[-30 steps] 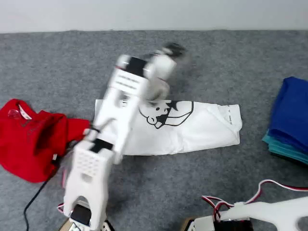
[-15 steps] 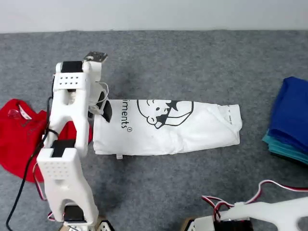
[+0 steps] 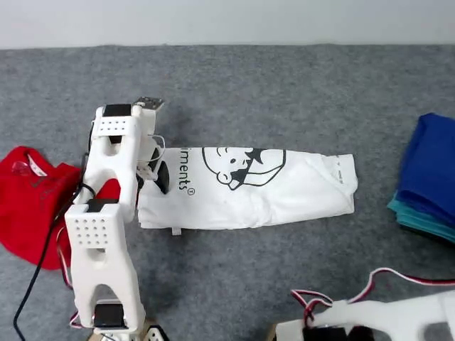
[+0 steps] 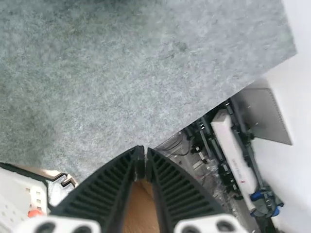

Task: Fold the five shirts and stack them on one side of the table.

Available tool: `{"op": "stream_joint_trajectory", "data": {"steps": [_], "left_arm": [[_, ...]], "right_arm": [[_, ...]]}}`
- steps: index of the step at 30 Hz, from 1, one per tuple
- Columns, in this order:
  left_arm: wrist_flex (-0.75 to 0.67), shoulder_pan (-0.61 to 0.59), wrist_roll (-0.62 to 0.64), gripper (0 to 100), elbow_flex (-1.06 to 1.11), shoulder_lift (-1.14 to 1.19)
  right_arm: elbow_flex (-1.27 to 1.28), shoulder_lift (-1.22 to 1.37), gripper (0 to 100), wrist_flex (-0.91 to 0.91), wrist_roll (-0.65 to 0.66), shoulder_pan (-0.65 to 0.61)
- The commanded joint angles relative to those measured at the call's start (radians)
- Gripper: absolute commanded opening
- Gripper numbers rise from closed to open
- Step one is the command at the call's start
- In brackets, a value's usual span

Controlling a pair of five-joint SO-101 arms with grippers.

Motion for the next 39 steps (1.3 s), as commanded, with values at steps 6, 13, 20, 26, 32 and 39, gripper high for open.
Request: {"op": "stream_joint_trajectory", "data": {"steps": [6, 13, 20, 26, 32, 39], "left_arm": [[0.023, 0.038, -0.043, 1, -0.102, 0.086], [0.107, 0.058, -0.06, 1, -0.194, 0.034], [0.15, 0.021, -0.061, 1, -0.255, -0.069], [0.152, 0.031, -0.089, 1, -0.24, -0.199], [0.152, 0.123, -0.115, 1, -0.111, -0.327], [0.152, 0.29, -0.11, 1, -0.013, -0.428]], "right_arm": [[-0.006, -0.018, 1.0, 0.039, 0.008, -0.001], [-0.006, -0.024, 1.0, 0.039, 0.008, 0.008], [-0.006, -0.024, 1.0, 0.039, 0.008, 0.008], [-0.006, -0.024, 1.0, 0.039, 0.008, 0.004], [-0.006, -0.024, 1.0, 0.039, 0.008, 0.001], [-0.006, -0.024, 1.0, 0.039, 0.008, 0.001]]}}
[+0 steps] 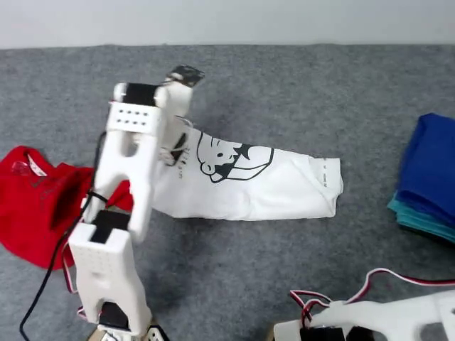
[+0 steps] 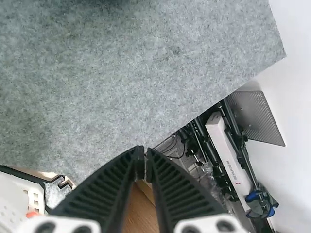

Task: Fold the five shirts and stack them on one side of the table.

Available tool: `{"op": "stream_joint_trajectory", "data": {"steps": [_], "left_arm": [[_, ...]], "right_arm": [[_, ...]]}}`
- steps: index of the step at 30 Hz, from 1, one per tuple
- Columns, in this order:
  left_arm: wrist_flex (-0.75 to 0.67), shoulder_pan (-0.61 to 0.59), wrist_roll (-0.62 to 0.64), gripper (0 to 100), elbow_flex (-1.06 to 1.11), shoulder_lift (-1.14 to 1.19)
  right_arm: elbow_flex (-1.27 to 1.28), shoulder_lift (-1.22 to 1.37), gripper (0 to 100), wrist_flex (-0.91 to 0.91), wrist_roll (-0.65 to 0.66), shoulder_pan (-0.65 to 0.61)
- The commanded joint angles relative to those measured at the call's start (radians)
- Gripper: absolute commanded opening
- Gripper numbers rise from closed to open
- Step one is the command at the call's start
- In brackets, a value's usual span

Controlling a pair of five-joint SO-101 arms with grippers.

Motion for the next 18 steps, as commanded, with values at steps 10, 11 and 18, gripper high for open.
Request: {"op": "stream_joint_trajectory", "data": {"steps": [10, 11, 18], "left_arm": [[0.023, 0.298, 0.044, 1, -0.002, -0.117], [0.021, 0.318, 0.044, 1, -0.002, -0.117], [-0.011, 0.423, 0.086, 1, -0.084, -0.106]], "right_arm": [[0.06, -0.013, 1.0, 0.039, 0.009, 0.005], [0.06, -0.013, 1.0, 0.039, 0.009, 0.005], [0.061, -0.013, 1.0, 0.039, 0.009, -0.002]]}}
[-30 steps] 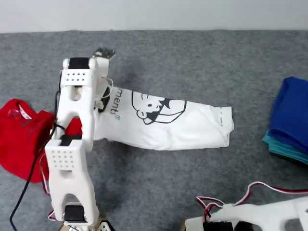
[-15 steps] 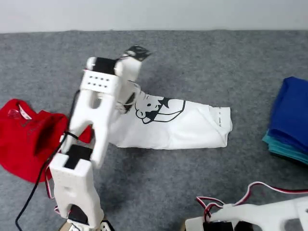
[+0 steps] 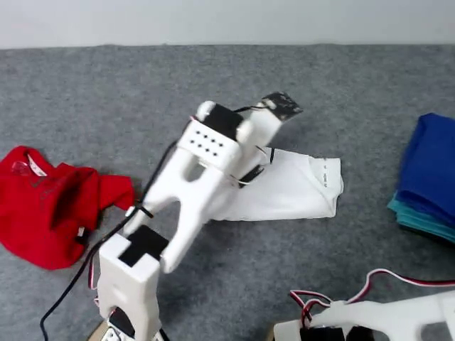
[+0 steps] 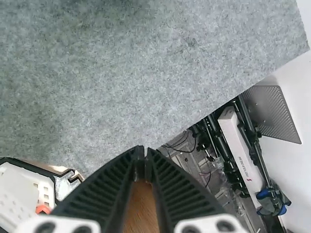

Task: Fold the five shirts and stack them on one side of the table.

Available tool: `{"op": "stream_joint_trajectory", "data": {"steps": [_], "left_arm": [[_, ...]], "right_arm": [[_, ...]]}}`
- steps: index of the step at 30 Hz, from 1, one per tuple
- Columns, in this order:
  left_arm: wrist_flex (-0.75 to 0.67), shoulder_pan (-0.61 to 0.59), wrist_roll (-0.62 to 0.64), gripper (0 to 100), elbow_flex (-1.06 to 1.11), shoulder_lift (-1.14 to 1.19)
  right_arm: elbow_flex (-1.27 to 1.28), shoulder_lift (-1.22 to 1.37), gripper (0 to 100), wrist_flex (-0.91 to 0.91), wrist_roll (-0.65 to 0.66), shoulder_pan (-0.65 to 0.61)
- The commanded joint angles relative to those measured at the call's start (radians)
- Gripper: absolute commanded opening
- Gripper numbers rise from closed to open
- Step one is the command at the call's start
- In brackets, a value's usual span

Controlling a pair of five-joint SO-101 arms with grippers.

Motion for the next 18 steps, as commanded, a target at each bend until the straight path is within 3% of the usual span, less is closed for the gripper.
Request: {"op": "stream_joint_trajectory", "data": {"steps": [1, 12, 18], "left_arm": [[-0.026, 0.043, 0.04, 1, -0.085, -0.058], [-0.176, 0.153, 0.049, 1, -0.11, -0.032], [-0.18, 0.153, 0.051, 1, -0.2, 0.081]], "right_arm": [[-0.005, -0.013, 1.0, 0.039, 0.009, -0.002], [-0.005, -0.013, 1.0, 0.039, 0.009, 0.004], [-0.003, -0.013, 1.0, 0.039, 0.009, 0.005]]}}
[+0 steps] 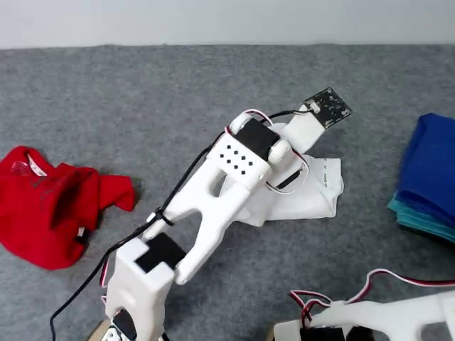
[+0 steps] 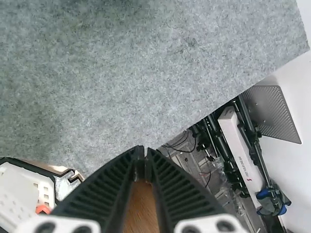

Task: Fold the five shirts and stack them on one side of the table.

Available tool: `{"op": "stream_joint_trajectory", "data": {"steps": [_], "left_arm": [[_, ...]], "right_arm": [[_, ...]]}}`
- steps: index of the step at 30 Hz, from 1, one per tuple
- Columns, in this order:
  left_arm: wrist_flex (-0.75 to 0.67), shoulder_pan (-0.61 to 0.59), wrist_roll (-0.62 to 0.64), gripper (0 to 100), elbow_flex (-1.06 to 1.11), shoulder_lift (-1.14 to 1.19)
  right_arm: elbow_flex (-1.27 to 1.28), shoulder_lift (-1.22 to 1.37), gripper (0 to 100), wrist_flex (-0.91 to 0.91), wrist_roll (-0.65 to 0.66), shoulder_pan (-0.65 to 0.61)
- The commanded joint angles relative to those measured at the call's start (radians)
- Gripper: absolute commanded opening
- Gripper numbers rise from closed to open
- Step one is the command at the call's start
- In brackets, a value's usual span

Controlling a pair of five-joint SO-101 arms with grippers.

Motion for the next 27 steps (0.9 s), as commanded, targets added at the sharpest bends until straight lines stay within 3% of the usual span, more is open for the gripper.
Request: {"op": "stream_joint_trajectory", "data": {"steps": [1, 21, 27], "left_arm": [[-0.02, 0.003, 0.017, 1, -0.104, 0.04], [0.038, 0.017, 0.066, 2, -0.593, 0.379], [0.112, 0.023, 0.1, 18, -0.645, 0.379]], "right_arm": [[-0.003, -0.013, 1.0, 0.039, 0.009, 0.005], [-0.003, -0.013, 1.0, 0.041, 0.009, 0.007], [-0.003, -0.013, 1.0, 0.041, 0.009, 0.007]]}}
